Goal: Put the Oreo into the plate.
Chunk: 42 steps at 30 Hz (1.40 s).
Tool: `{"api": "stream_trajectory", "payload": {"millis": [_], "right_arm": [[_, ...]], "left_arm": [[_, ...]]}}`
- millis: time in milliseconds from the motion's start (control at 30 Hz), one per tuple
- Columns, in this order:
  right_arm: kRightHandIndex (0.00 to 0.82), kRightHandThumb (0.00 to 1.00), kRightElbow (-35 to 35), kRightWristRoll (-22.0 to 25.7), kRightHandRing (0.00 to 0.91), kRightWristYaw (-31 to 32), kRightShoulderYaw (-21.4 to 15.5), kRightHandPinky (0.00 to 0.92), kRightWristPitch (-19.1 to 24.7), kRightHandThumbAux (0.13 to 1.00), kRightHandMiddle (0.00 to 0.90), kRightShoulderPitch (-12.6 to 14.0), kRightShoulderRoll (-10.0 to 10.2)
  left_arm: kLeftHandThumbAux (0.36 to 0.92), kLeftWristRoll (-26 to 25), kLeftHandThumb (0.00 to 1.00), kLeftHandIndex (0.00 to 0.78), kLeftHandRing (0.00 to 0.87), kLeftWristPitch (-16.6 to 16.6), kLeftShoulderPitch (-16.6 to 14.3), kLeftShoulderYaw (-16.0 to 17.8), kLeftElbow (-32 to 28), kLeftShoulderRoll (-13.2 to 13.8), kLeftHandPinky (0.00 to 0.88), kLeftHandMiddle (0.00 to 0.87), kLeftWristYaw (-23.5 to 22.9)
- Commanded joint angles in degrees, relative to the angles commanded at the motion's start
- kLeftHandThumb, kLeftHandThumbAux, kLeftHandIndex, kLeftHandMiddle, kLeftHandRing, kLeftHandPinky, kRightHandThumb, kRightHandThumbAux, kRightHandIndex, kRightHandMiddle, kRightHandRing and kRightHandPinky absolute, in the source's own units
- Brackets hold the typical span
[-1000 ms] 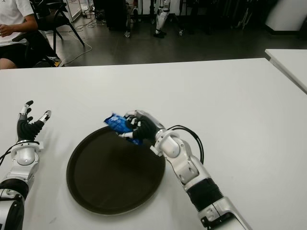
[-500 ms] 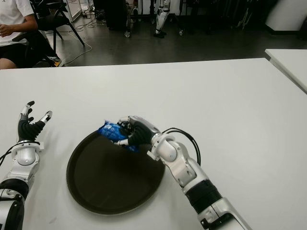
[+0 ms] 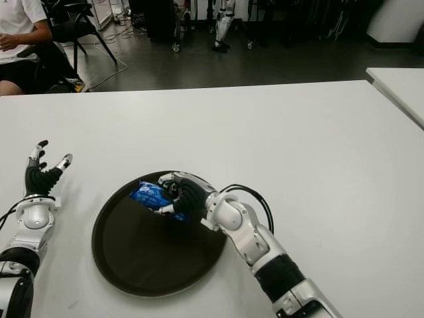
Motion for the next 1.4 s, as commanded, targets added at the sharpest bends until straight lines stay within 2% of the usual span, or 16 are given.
{"api": "stream_trajectory", "payload": {"millis": [133,233,333,567,800,867,900,933,1000,1033,1067,1100,1133,1167,1267,1400], "right_arm": [[0.438,0.706,-0.4,-0.6,0.794,-0.2,0.3,0.782,0.6,0.721,0.793,0.0,-0.1],[0.438,0.706,-0.3,-1.0,0.792,-0.4,0.4,0.781,0.5,0.721,0.791,-0.1,-0.2],[0.438,0.706,0.1,-1.5,0.793,-1.0,0.4,0.781,-0.4,0.721,0.791,-0.1,-0.3],[0.438,0.705,0.6,-1.8,0.793,-2.2,0.3,0.781,-2.2,0.721,0.793,-0.1,-0.4],[0.431,0.700,1.5,-4.9,0.791,-6.5,0.8,0.790,-4.3,0.725,0.774,-0.4,-0.5],[0.428,0.698,1.7,-5.2,0.747,-7.1,0.8,0.744,-4.6,0.725,0.720,-0.4,-0.4],[0.426,0.697,1.8,-5.3,0.700,-7.4,0.8,0.686,-4.7,0.726,0.674,-0.3,-0.4],[0.423,0.696,1.9,-5.4,0.629,-7.5,0.8,0.601,-4.8,0.726,0.607,-0.3,-0.4],[0.418,0.693,2.3,-5.1,0.537,-7.4,0.9,0.494,-5.2,0.727,0.521,-0.3,-0.1],[0.410,0.686,2.6,-5.0,0.434,-7.3,0.9,0.389,-5.4,0.730,0.425,-0.3,0.0],[0.405,0.682,2.8,-4.4,0.368,-6.2,1.1,0.322,-5.6,0.732,0.363,-0.4,0.0],[0.335,0.579,3.0,-4.0,0.316,-5.3,1.2,0.273,-5.7,0.737,0.315,-0.5,-0.1],[0.231,0.406,3.1,-3.6,0.241,-4.4,1.4,0.202,-5.8,0.752,0.244,-0.6,-0.1],[0.158,0.275,3.2,-3.4,0.186,-3.8,1.5,0.157,-5.9,0.763,0.189,-0.7,-0.2],[0.060,0.093,2.7,-2.6,0.109,-1.5,1.7,0.100,-5.6,0.783,0.111,-1.0,-0.4],[0.015,0.024,2.3,-1.6,0.048,2.6,1.9,0.060,-4.6,0.804,0.042,-1.8,-1.0]], "left_arm": [[0.603,0.2,0.000,0.000,0.000,0.0,0.0,-0.1,0.0,0.1,0.000,0.000,0.2],[0.617,0.0,0.000,0.000,0.000,0.0,0.0,0.0,0.0,0.0,0.000,0.002,0.0],[0.622,-0.3,0.000,0.000,0.000,-0.1,0.0,0.2,0.1,-0.1,0.000,0.005,-0.2],[0.592,-0.2,0.000,0.000,0.000,-0.1,0.0,0.2,0.2,0.0,0.000,0.017,0.0],[0.607,-0.3,0.000,0.000,0.001,-0.3,0.1,0.3,0.6,0.1,0.000,0.027,0.0],[0.605,-0.2,0.000,0.004,0.002,-0.4,0.1,0.2,0.7,0.1,0.000,0.037,0.2],[0.608,-0.1,0.000,0.007,0.004,-0.4,0.1,0.2,0.8,0.1,0.000,0.040,0.3],[0.612,-0.1,0.000,0.011,0.005,-0.5,0.1,0.1,0.8,0.1,0.000,0.044,0.3],[0.619,0.0,0.000,0.015,0.007,-0.5,0.1,0.1,1.0,0.2,0.000,0.047,0.4],[0.629,0.0,0.000,0.018,0.007,-0.6,0.2,0.1,1.0,0.2,0.000,0.048,0.4],[0.636,-0.1,0.000,0.020,0.008,-0.6,0.1,0.2,1.1,0.2,0.000,0.049,0.4],[0.636,-0.2,0.000,0.016,0.006,-0.6,0.1,0.2,1.1,0.1,0.000,0.043,0.3],[0.635,-0.3,0.000,0.010,0.004,-0.7,0.1,0.3,1.1,0.1,0.000,0.033,0.2],[0.632,-0.3,0.000,0.006,0.002,-0.7,0.1,0.3,1.2,0.1,0.000,0.027,0.1],[0.633,-0.6,0.000,0.002,0.000,-0.6,0.0,0.5,1.3,0.1,0.000,0.023,0.0],[0.641,-0.7,0.000,0.001,0.000,-0.5,-0.1,0.7,1.4,0.0,0.000,0.024,0.1]]}}
